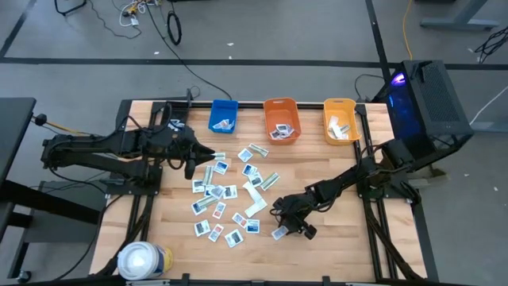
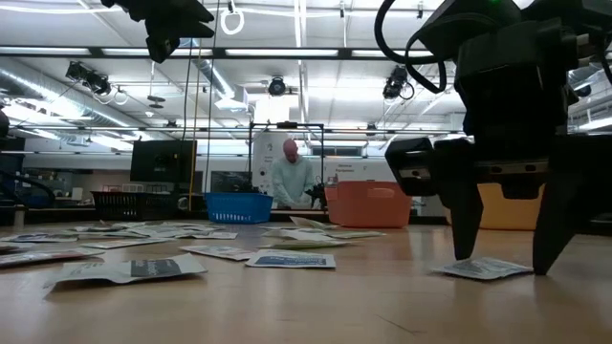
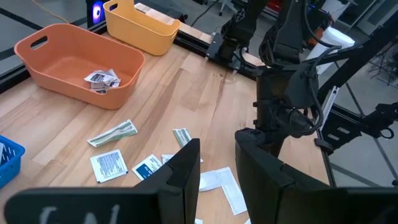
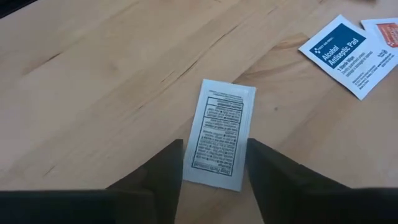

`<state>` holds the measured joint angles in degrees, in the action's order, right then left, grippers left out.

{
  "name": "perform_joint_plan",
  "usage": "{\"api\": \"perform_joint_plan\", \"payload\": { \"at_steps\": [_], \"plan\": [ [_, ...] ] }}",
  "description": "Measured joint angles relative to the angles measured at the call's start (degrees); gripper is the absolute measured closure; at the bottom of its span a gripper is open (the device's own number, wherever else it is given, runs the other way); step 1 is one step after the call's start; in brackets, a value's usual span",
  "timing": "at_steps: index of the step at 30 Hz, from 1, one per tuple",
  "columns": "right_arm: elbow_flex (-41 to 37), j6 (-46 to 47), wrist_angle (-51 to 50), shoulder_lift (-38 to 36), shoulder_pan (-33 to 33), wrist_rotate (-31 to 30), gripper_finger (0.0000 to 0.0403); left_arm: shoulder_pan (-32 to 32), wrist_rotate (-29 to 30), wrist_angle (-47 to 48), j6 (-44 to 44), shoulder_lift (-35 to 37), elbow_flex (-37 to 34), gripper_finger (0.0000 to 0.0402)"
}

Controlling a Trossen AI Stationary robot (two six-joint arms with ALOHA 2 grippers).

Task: Pick & Place First Aid Supplies
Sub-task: Put the ointment pack into the blue bin

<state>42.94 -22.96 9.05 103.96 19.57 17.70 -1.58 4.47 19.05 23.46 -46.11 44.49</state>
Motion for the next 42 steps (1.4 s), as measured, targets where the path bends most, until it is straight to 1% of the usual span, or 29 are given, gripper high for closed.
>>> {"api": "perform_joint_plan", "payload": {
  "at_steps": [10, 20, 25, 36, 42],
  "plan": [
    [-0.04, -0.04, -0.02, 0.02, 0.00, -0.18, 0.0286, 0.00, 0.00, 0.00, -0.01, 0.00, 0.02, 0.0296],
    [-0.04, -0.09, 0.01, 0.04, -0.02, -0.55, 0.0323, 0.00, 0.00, 0.00, 0.00, 0.02, 0.02, 0.0296],
    [-0.11, -0.07, 0.55, 0.04, -0.04, -0.56, 0.0332, 0.00, 0.00, 0.00, 0.00, 0.00, 0.02, 0.0296],
    [-0.15, 1.51, 0.42, -0.69, -0.04, -0.96, 0.0333, 0.00, 0.00, -0.77, 0.37, 0.00, 0.02, 0.0296],
    [-0.33, 1.50, -2.07, -3.83, -0.09, -4.64, 0.0333, 0.00, 0.00, -1.32, 0.39, 0.00, 0.02, 0.0296]
  ]
}}
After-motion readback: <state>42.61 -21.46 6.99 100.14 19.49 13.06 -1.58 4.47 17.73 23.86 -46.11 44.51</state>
